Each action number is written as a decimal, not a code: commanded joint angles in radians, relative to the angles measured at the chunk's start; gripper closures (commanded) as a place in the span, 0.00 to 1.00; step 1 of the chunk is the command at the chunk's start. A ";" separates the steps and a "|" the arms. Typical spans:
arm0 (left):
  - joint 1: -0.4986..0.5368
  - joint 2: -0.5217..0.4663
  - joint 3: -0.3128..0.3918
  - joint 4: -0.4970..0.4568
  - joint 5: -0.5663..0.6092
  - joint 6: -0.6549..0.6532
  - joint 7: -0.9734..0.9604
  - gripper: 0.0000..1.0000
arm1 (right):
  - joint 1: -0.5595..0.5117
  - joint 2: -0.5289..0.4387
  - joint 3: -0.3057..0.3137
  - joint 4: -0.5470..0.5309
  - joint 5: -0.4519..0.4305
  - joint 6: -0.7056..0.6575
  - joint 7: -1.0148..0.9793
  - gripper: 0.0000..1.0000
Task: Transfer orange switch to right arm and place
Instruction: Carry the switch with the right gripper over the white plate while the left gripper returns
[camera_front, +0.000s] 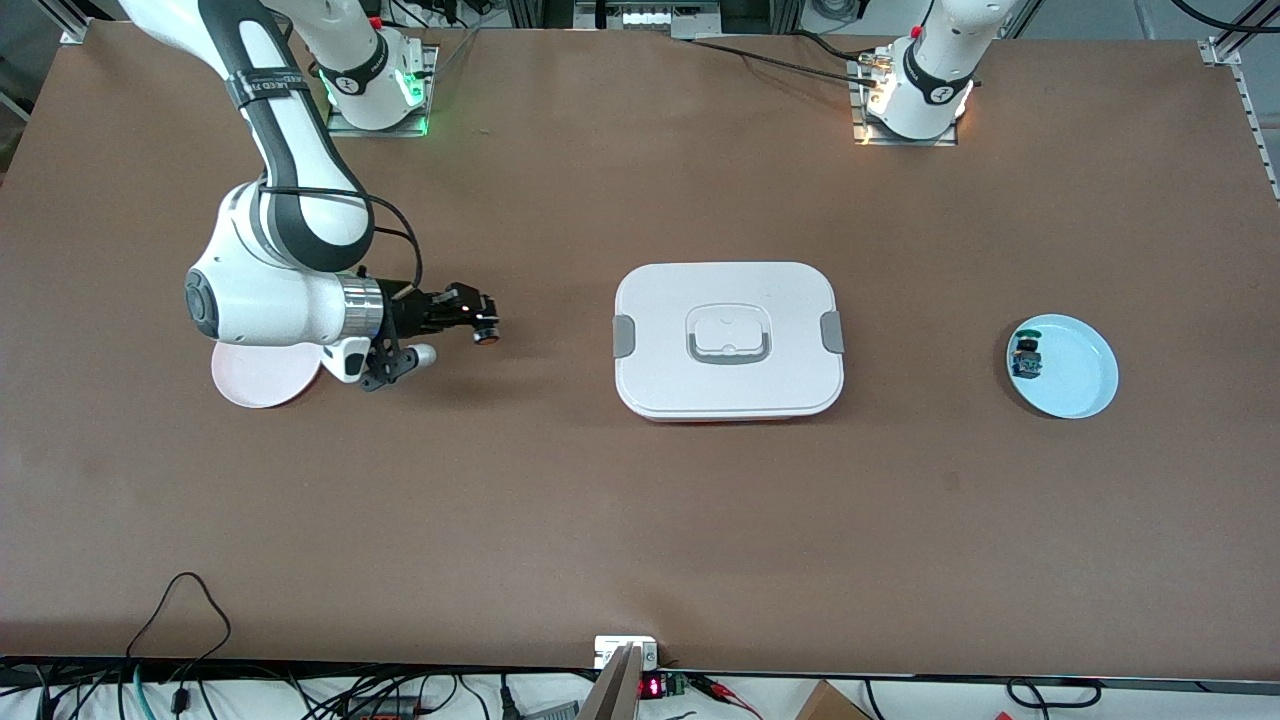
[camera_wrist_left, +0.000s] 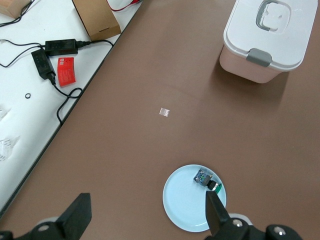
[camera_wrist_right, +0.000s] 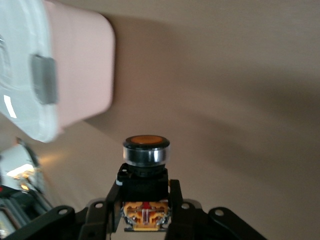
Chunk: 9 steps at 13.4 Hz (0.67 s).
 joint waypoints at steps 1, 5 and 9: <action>-0.072 -0.092 0.016 -0.047 0.027 -0.017 -0.122 0.00 | -0.017 -0.032 -0.001 -0.011 -0.262 -0.017 -0.019 0.91; -0.362 -0.255 0.264 -0.120 0.010 -0.064 -0.412 0.00 | -0.086 -0.039 -0.003 -0.017 -0.473 -0.006 -0.194 0.91; -0.637 -0.416 0.496 -0.269 -0.015 -0.075 -0.716 0.00 | -0.137 -0.041 -0.001 -0.031 -0.583 -0.006 -0.270 0.91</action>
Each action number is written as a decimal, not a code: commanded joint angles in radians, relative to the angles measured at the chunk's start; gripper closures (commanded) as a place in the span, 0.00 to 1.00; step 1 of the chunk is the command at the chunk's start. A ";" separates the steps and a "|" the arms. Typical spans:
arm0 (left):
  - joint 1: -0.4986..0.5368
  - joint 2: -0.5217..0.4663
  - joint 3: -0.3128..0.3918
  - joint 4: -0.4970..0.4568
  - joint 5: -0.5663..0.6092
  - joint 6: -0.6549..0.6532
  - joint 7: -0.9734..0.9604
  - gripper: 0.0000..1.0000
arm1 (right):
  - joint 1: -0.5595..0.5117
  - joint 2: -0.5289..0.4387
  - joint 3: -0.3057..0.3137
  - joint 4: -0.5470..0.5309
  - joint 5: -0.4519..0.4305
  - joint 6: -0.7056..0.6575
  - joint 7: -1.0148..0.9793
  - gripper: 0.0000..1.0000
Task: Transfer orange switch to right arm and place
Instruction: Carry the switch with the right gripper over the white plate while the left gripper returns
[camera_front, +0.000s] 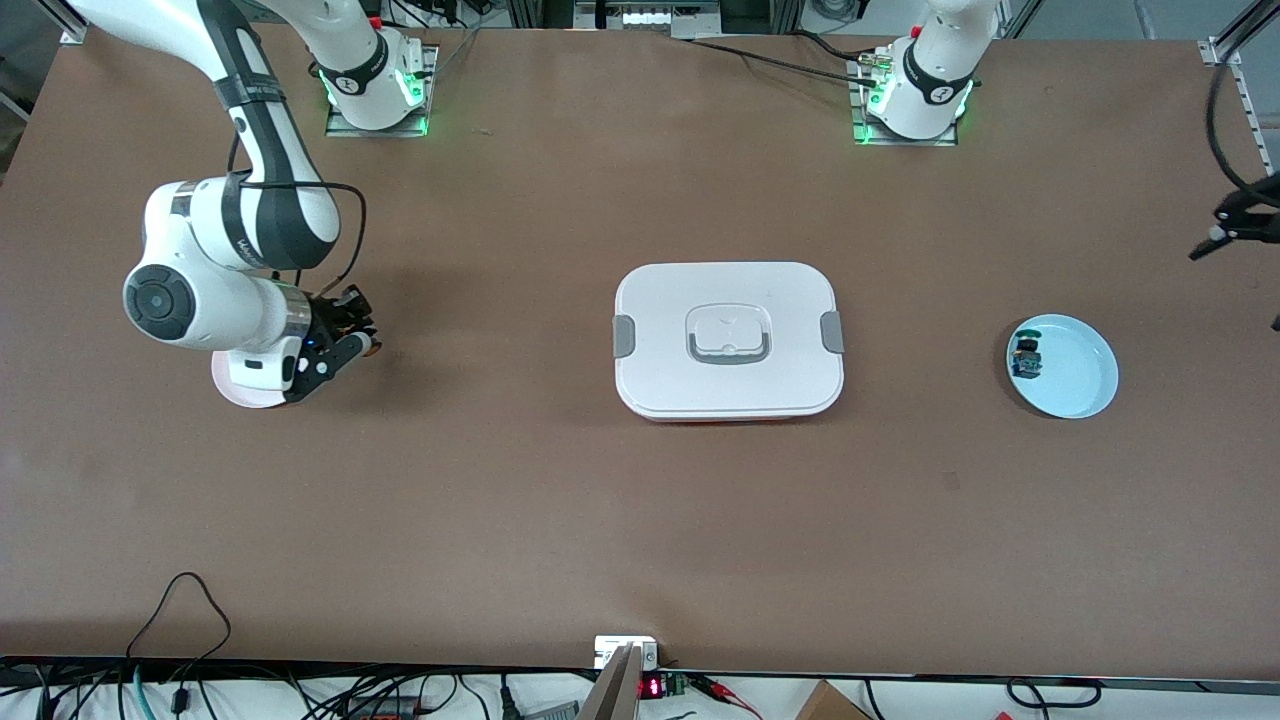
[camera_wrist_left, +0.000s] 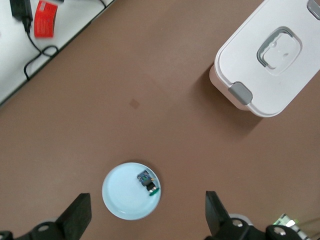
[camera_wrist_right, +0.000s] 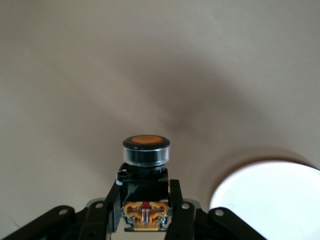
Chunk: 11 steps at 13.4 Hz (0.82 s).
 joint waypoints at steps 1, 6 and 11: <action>-0.191 -0.144 0.196 -0.163 -0.019 0.011 -0.196 0.00 | -0.037 -0.018 0.011 -0.029 -0.068 0.000 -0.067 0.91; -0.503 -0.163 0.500 -0.246 -0.021 0.017 -0.333 0.00 | -0.096 -0.009 0.011 -0.033 -0.179 0.067 -0.334 0.91; -0.514 -0.135 0.490 -0.217 -0.042 -0.011 -0.635 0.00 | -0.173 -0.006 0.011 -0.079 -0.182 0.168 -0.575 0.91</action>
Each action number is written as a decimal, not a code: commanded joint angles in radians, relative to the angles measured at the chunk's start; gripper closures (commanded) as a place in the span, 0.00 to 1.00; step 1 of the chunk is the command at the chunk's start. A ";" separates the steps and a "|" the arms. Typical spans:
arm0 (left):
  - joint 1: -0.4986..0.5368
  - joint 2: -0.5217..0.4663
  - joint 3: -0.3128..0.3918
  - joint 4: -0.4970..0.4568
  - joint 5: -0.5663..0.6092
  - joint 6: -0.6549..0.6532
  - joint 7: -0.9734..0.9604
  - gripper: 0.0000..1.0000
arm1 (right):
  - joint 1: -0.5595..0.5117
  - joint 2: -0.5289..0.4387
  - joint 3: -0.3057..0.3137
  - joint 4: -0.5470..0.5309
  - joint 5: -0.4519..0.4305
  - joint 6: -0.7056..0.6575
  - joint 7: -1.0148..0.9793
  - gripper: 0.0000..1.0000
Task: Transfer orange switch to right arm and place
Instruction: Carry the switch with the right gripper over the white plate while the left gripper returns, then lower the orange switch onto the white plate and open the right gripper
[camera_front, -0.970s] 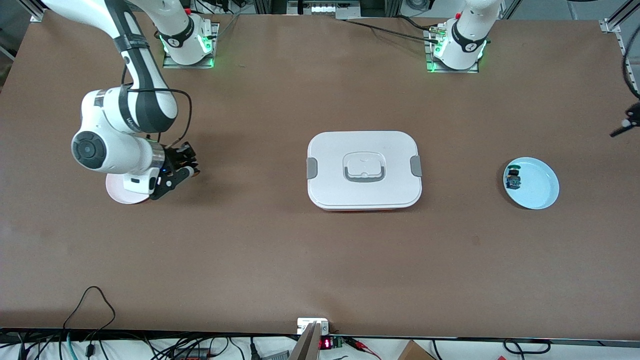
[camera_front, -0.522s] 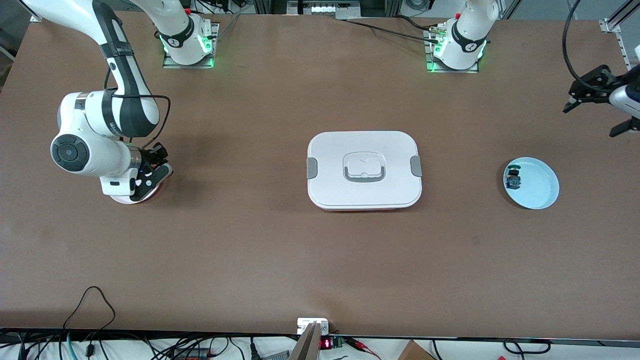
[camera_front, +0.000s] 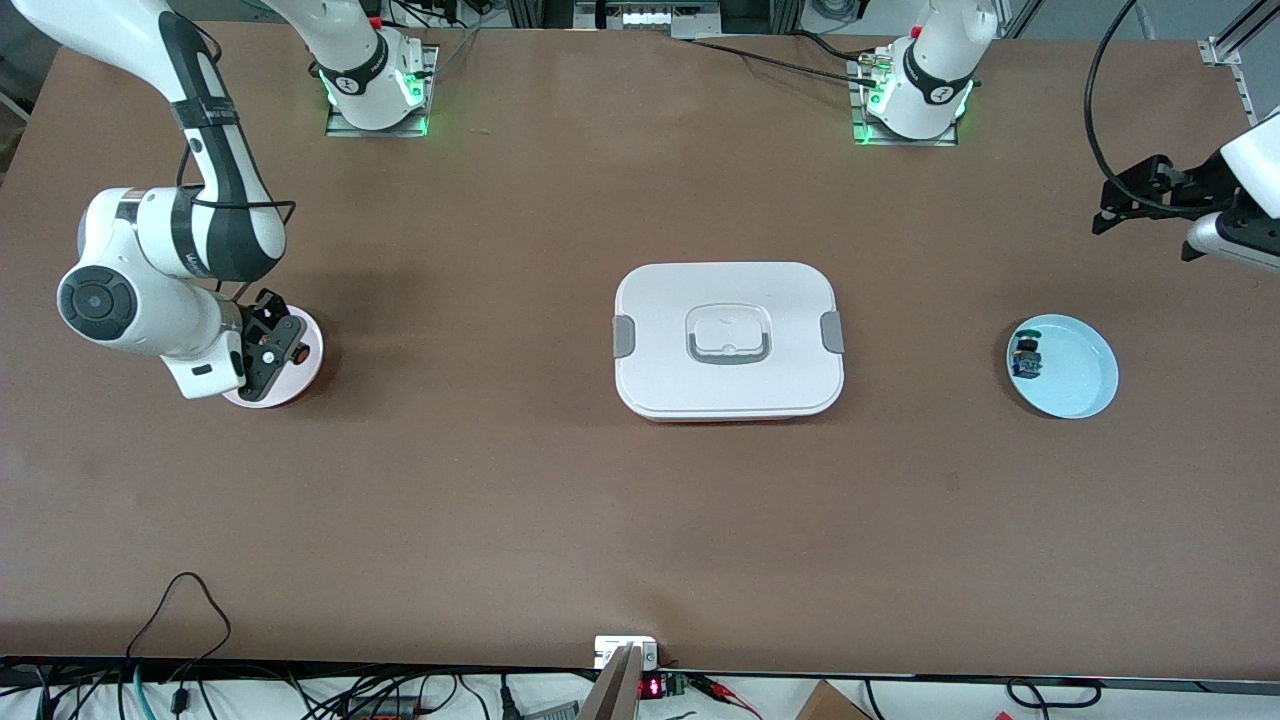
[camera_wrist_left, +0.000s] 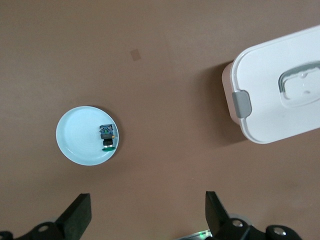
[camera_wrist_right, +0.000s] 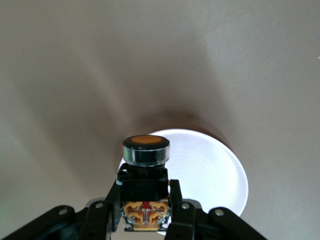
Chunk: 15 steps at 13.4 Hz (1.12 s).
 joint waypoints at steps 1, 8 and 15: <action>-0.020 0.003 0.000 -0.003 -0.011 -0.012 -0.135 0.00 | -0.046 -0.007 0.011 -0.026 -0.031 0.048 -0.121 0.91; -0.019 -0.002 -0.049 0.014 -0.005 -0.090 -0.132 0.00 | -0.094 -0.004 0.011 -0.139 -0.178 0.255 -0.204 0.91; -0.005 0.026 -0.059 0.026 0.000 -0.050 -0.108 0.00 | -0.149 0.013 0.013 -0.242 -0.183 0.422 -0.316 0.91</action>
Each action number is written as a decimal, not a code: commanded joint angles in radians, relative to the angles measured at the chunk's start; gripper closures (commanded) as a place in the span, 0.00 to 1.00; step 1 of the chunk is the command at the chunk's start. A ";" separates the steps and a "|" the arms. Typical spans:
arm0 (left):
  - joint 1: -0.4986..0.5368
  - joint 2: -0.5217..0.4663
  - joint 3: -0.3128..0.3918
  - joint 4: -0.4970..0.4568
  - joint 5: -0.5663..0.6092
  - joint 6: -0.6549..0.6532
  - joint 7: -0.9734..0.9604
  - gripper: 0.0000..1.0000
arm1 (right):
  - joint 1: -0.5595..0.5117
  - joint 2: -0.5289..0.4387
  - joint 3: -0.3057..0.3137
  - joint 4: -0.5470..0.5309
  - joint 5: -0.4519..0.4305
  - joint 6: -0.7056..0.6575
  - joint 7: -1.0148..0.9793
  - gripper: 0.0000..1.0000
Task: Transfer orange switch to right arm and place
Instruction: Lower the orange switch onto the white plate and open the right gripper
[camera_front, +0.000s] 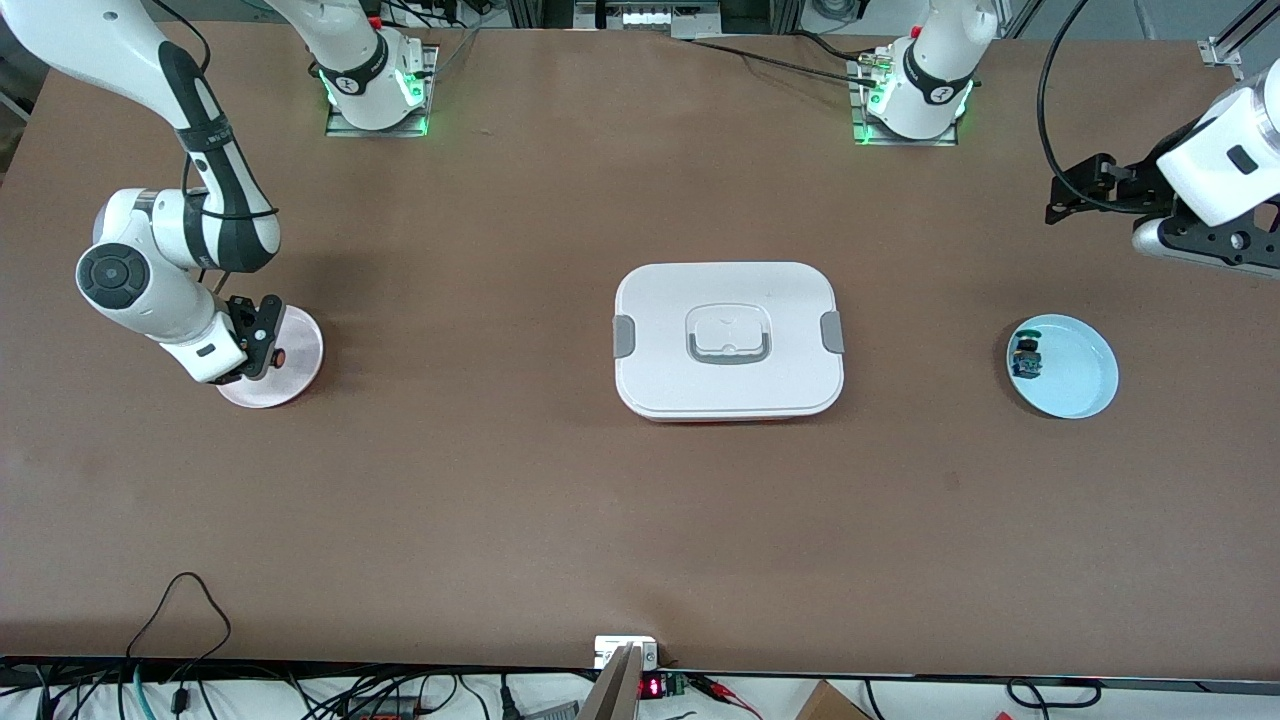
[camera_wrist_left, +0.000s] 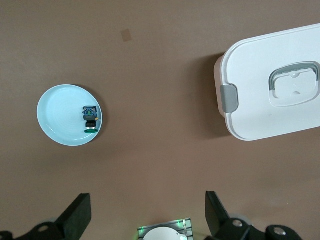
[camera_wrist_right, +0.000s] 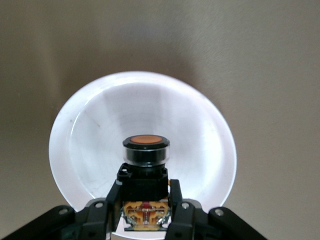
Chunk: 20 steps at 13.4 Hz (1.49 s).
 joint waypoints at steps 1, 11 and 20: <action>0.004 0.014 -0.005 0.022 0.002 0.006 0.022 0.00 | -0.034 -0.011 0.013 -0.034 -0.017 0.032 -0.069 0.91; 0.022 0.014 0.000 0.019 0.005 0.012 0.045 0.00 | -0.062 0.003 0.014 -0.127 -0.013 0.171 -0.126 0.18; 0.038 0.021 0.004 0.015 0.002 0.030 0.079 0.00 | -0.050 -0.100 0.068 -0.011 0.319 -0.088 -0.094 0.00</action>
